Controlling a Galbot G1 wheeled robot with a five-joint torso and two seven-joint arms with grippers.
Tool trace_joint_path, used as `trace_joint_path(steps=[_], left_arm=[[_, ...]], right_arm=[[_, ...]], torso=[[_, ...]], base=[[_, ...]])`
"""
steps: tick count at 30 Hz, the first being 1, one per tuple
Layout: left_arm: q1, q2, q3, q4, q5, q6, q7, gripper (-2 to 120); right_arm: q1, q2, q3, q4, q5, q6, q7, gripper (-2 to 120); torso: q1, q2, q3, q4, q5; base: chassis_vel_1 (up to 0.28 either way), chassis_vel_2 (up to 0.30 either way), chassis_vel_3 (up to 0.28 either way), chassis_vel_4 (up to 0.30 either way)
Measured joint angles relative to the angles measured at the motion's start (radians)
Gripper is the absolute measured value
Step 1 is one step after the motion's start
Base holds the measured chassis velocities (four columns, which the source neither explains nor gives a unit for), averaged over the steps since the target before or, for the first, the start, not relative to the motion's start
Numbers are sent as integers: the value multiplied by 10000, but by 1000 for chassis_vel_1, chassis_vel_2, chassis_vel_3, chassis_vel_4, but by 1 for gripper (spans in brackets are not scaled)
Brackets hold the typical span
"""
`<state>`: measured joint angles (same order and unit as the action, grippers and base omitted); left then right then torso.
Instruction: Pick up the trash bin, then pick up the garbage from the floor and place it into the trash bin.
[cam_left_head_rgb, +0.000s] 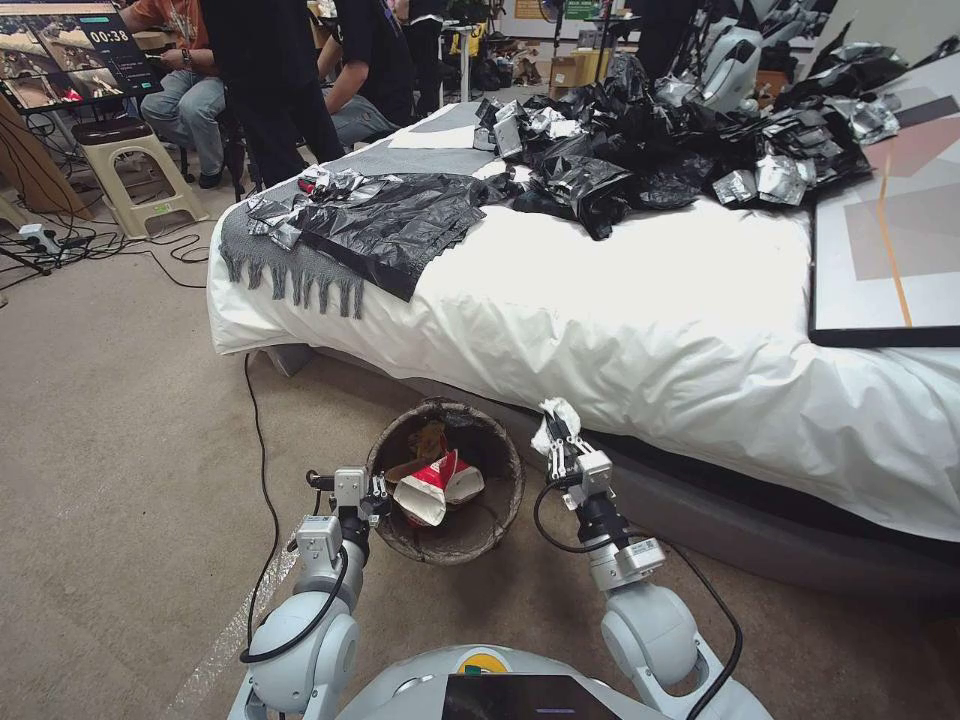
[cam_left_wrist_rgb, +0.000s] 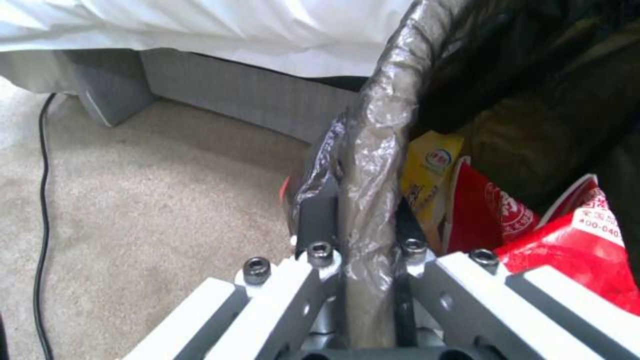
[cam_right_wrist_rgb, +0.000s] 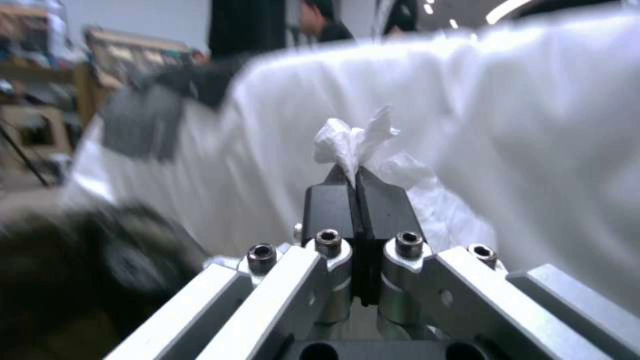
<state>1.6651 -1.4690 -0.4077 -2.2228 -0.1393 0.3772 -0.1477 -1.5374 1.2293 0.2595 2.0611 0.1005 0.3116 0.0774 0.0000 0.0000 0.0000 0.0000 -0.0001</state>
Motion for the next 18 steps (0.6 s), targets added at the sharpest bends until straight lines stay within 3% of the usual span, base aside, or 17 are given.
trace_joint_path(steps=[6, 18], left_arm=[[-25, -3, 72, -12, 53, 37, -1, 0], [7, -33, 163, -61, 80, 175, -55, 0]], right_arm=[[54, -254, -342, 894, -33, 34, -671, 0], [666, -666, -1542, 443, -396, -267, -737, 0]], torso=[[0, 0, 0, -1, 0], [0, 0, 0, -1, 1]], base=[[0, 0, 0, 0], [0, 0, 0, 0]])
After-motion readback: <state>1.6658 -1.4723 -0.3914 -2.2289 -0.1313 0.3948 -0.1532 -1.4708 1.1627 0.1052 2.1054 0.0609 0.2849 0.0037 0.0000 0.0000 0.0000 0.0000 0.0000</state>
